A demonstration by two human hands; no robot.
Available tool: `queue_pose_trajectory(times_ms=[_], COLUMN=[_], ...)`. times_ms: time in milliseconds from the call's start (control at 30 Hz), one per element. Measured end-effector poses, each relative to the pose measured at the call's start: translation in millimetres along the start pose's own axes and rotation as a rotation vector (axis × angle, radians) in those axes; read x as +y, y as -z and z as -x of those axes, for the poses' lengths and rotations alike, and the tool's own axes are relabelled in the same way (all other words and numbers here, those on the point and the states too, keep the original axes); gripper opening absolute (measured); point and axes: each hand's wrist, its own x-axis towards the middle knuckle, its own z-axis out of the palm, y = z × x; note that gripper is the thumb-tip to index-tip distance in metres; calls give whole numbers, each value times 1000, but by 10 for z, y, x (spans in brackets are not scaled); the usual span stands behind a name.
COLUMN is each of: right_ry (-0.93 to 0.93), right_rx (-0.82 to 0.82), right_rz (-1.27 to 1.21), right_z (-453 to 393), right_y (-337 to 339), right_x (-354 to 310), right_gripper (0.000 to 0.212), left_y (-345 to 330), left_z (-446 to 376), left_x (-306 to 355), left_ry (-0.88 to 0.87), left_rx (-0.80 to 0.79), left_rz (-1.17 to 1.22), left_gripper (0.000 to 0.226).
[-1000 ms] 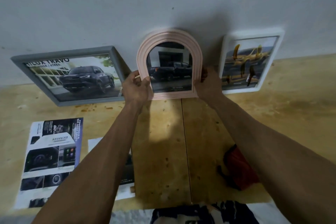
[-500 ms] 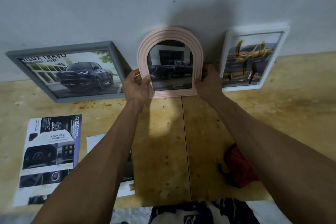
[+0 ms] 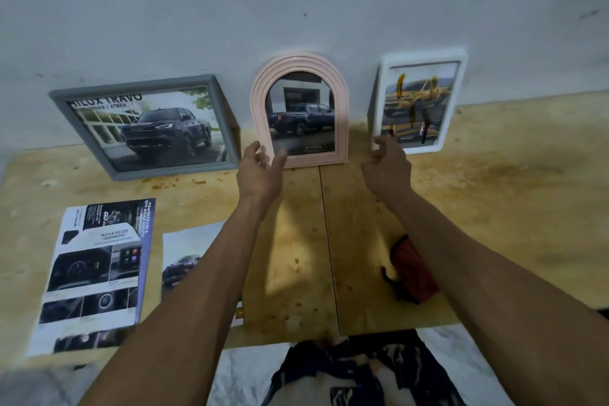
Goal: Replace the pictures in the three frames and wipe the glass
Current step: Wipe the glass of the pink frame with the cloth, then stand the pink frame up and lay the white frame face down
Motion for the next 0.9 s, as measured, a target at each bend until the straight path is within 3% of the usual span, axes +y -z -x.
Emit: queue_pose_trajectory(times_ms=[300,467,633,800,900], right_ry=[-112,-189,-155,-121,-78], right_rx=[76,66,27,-63,-125], right_rz=[54,18,35,30,78], right_z=[353,188,-276,-914,-1274], right_y=[724,1109,1342,1489,1556], right_x=[532,734,777,687,659], right_gripper=[27,28,32,39,47], left_y=[-404,-868,-1315,-1777,-2021], left_z=[715,807,620,311,128], left_x=[-48,119,359,715,883], left_ry=[-66,-73,-93,2,33], left_rx=[-189,-252,-252,-177,-136], left_rz=[-144,-207,-219,-140,-154], left_gripper=[49,42,35,28,40])
